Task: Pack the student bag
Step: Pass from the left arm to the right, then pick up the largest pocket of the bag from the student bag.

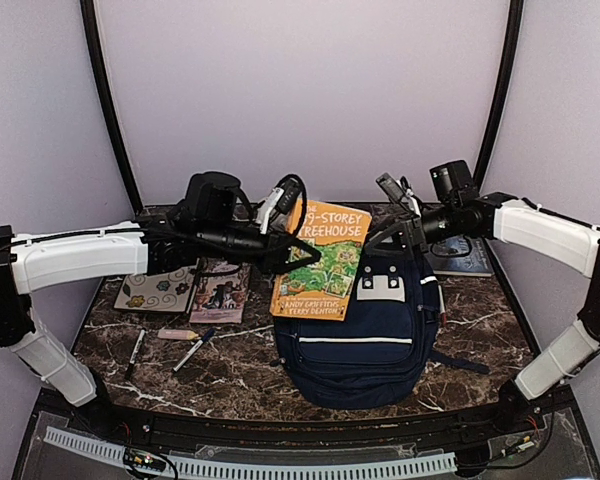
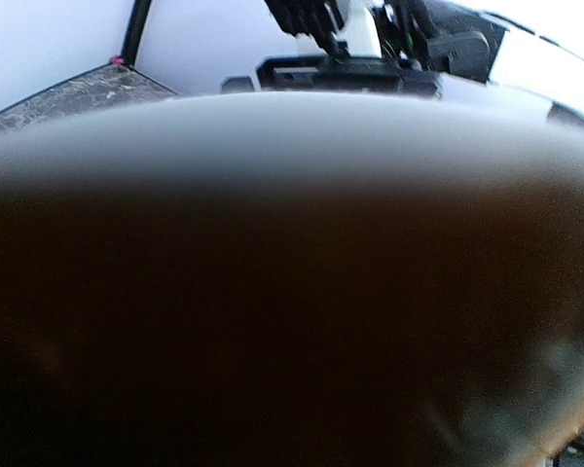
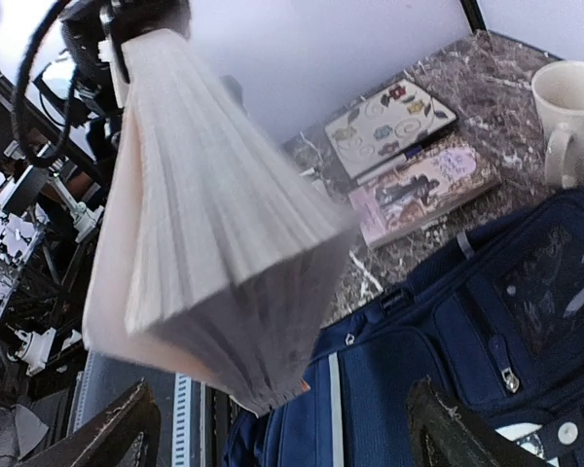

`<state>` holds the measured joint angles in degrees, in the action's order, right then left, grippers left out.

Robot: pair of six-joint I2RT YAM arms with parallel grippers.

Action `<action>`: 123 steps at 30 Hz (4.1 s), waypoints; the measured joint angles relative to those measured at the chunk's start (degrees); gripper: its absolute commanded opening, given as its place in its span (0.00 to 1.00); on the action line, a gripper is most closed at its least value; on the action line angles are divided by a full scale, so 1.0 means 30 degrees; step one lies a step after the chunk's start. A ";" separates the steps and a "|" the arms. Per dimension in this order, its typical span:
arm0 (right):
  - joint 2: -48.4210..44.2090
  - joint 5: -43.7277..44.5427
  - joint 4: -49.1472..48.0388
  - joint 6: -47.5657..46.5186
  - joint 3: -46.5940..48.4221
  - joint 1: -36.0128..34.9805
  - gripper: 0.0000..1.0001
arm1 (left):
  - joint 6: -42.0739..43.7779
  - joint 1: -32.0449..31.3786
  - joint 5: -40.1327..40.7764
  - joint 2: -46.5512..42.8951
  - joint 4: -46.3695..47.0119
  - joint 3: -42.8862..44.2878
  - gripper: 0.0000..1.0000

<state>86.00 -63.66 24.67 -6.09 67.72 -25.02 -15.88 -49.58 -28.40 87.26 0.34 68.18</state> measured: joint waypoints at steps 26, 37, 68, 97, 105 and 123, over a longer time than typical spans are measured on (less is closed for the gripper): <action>-0.0095 -0.3483 -1.1810 1.0717 -0.3555 -0.1005 0.46 | -0.8947 0.0612 -0.0838 0.0860 1.0506 -0.1545 0.00; -0.0124 -0.3825 -1.4003 1.3602 -0.4342 -0.0080 0.00 | -0.9355 0.0590 -0.0204 0.2062 1.1030 -0.1486 0.53; -0.7249 0.4809 0.2339 0.0182 -0.5442 0.8983 0.00 | 0.8429 -0.6717 0.4284 0.9384 -0.4903 0.6025 0.55; -0.7235 0.4794 0.2055 0.0262 -0.5654 0.8983 0.00 | 1.1271 -0.7497 0.4036 1.2152 -0.7679 0.8852 0.32; -0.7235 0.4787 0.2062 0.0262 -0.5654 0.8983 0.00 | 1.1570 -0.7781 0.6091 1.2495 -0.7883 0.9275 0.12; -0.4605 0.1005 0.8364 -0.0831 0.5901 1.2692 0.00 | 1.2247 -0.7380 1.1234 1.3194 -0.6681 1.4112 0.00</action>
<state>72.18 -60.64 49.76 -8.58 85.43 13.06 20.86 -71.72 5.30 126.85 -19.70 110.52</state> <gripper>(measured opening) 0.202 0.048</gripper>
